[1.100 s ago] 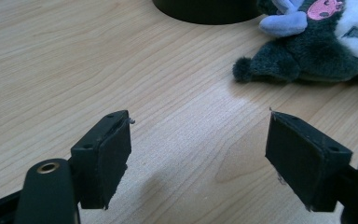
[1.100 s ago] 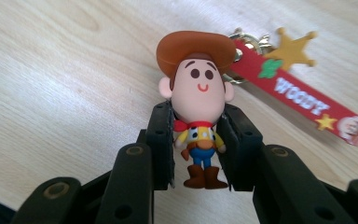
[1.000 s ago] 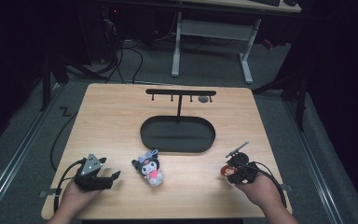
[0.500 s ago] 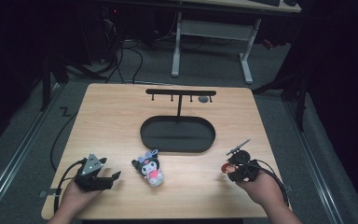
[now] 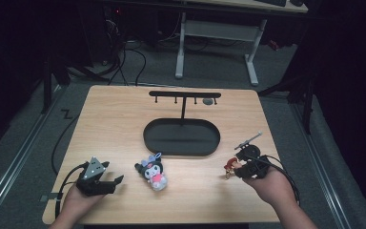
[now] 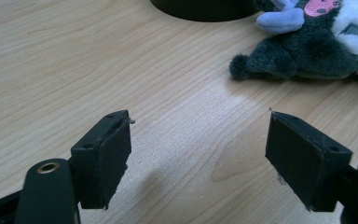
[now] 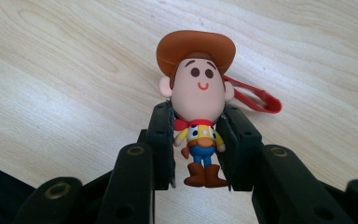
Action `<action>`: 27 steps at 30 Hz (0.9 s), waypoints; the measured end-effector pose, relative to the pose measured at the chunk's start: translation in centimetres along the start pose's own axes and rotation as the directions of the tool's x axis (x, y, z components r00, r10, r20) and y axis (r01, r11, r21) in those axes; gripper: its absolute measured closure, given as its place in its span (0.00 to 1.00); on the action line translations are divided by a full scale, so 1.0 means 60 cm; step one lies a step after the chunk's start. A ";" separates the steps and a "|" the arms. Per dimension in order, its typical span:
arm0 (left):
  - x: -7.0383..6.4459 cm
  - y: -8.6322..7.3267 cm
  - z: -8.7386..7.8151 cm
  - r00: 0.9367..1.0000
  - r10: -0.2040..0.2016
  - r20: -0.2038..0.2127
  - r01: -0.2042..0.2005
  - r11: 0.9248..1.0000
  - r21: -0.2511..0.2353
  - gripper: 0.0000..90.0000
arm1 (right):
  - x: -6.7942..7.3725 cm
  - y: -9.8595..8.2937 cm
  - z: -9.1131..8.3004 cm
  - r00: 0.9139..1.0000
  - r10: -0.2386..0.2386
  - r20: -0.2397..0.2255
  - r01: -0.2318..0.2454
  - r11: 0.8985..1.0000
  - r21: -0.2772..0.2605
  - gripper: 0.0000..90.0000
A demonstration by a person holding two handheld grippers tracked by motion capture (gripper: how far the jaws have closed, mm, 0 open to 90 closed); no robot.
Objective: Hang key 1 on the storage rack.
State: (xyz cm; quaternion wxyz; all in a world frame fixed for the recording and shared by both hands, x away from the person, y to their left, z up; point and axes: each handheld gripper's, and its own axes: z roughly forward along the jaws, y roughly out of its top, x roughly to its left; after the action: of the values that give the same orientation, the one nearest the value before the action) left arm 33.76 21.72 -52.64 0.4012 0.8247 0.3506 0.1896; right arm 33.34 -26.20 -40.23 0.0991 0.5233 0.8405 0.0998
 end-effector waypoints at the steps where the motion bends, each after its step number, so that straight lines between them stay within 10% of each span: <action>1: 0.000 0.000 0.000 1.000 0.000 0.000 0.000 1.000 0.000 0.25 | 0.000 0.000 0.000 1.000 0.000 0.000 0.000 1.000 0.000 0.76; 27: 0.000 -0.001 -0.001 1.000 0.001 -0.001 -0.001 1.000 0.000 0.25 | -0.001 0.049 -0.063 1.000 0.017 0.007 -0.016 0.995 -0.099 0.76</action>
State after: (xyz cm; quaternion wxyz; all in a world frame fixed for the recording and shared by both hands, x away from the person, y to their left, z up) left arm 33.70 21.79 -52.65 0.4011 0.8246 0.3507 0.1903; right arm 34.84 -25.22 -35.84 0.1276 0.5250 0.8297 0.1400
